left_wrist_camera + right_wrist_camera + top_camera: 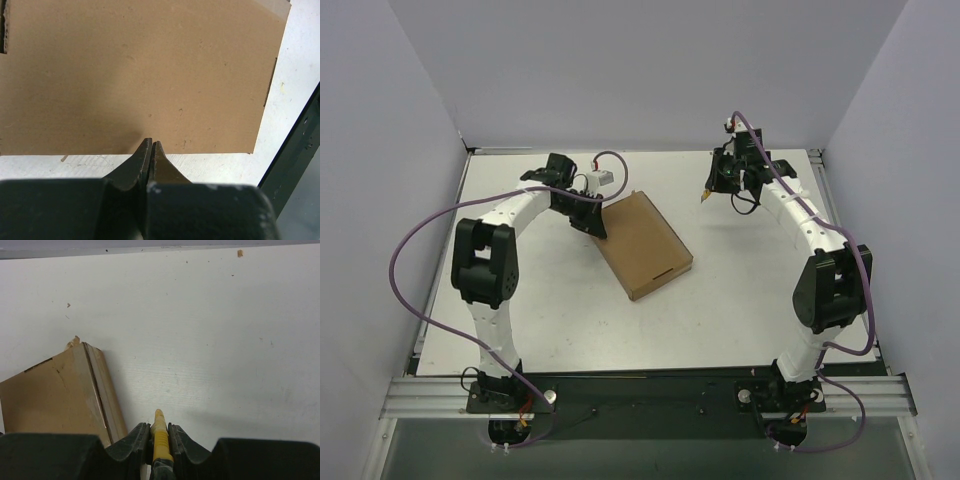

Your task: Unpack the express box

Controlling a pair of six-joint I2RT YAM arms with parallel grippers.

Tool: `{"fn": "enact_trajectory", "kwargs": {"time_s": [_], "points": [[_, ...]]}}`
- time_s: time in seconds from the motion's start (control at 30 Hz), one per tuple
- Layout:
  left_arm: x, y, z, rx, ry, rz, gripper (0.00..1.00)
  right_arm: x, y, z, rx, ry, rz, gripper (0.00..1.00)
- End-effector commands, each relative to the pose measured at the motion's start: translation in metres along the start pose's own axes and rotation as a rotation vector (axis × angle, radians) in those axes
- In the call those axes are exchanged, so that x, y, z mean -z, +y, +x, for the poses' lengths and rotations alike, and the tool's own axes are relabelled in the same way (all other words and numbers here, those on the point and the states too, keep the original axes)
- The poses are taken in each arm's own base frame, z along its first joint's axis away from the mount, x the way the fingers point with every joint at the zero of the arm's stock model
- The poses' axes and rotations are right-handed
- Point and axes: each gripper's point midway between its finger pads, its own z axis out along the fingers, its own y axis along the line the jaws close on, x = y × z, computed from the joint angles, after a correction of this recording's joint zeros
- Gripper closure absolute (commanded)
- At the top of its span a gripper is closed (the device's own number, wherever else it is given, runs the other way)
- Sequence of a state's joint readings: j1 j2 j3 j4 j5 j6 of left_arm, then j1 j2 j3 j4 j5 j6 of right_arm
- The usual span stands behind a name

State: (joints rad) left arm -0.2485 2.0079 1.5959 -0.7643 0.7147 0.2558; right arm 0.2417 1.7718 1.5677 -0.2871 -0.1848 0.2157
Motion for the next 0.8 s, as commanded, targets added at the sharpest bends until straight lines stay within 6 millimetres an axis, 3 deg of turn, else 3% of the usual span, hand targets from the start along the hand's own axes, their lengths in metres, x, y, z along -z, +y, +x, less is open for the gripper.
{"fn": "enact_trajectory", "kwargs": {"time_s": [0.0,0.3,0.77], "points": [[-0.005,-0.002,0.008,0.002,0.025,0.031,1.00,0.005,0.001,-0.012,-0.007,-0.043,-0.015,1.00],[-0.010,0.001,0.012,0.008,0.037,0.029,1.00,0.006,-0.001,-0.006,-0.003,-0.031,-0.011,1.00],[-0.012,0.005,0.035,0.018,0.085,0.023,1.00,0.005,-0.001,-0.002,0.001,-0.023,-0.015,1.00]]}}
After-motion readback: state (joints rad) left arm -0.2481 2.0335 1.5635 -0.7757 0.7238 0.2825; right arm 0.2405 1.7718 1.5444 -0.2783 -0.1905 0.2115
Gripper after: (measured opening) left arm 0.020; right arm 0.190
